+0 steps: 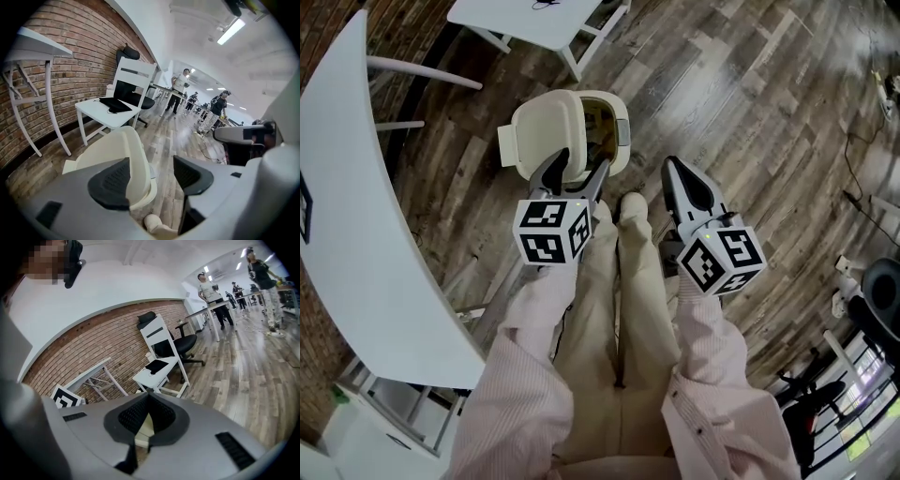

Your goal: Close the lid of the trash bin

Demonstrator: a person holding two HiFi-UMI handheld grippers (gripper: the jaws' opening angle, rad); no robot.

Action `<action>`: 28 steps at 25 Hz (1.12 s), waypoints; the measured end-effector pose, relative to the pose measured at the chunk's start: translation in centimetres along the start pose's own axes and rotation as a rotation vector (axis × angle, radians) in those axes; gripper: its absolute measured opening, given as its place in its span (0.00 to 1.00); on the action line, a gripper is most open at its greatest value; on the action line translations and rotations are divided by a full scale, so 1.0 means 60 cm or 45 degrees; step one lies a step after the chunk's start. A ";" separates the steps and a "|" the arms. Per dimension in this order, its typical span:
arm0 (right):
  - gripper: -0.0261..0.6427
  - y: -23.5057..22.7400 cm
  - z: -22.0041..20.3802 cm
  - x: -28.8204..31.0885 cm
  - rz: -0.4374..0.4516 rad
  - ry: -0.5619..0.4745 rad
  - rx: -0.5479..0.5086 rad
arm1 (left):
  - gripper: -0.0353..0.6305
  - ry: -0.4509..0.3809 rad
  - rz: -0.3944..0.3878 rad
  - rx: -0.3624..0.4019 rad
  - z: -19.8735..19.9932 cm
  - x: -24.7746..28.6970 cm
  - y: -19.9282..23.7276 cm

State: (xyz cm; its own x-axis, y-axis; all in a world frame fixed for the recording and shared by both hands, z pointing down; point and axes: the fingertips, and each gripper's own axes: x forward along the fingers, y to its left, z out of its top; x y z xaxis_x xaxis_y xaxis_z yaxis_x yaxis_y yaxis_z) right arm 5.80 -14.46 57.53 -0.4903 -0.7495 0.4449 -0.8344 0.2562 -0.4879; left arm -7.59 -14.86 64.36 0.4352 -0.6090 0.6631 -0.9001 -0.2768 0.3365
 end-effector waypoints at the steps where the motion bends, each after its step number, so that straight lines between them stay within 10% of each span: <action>1: 0.04 -0.004 -0.004 0.000 -0.003 0.005 0.004 | 0.47 -0.002 -0.007 -0.007 -0.003 0.006 -0.001; 28: 0.04 -0.072 -0.059 0.040 -0.047 0.021 0.087 | 0.05 0.125 -0.008 -0.064 -0.079 0.112 0.025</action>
State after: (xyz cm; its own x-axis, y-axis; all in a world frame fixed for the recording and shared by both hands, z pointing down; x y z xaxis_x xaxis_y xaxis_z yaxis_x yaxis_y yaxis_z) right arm 7.35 -15.19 63.38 -0.4639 -0.7472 0.4759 -0.8334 0.1859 -0.5205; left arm -5.90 -15.84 72.51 0.4427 -0.5310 0.7225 -0.8963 -0.2409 0.3722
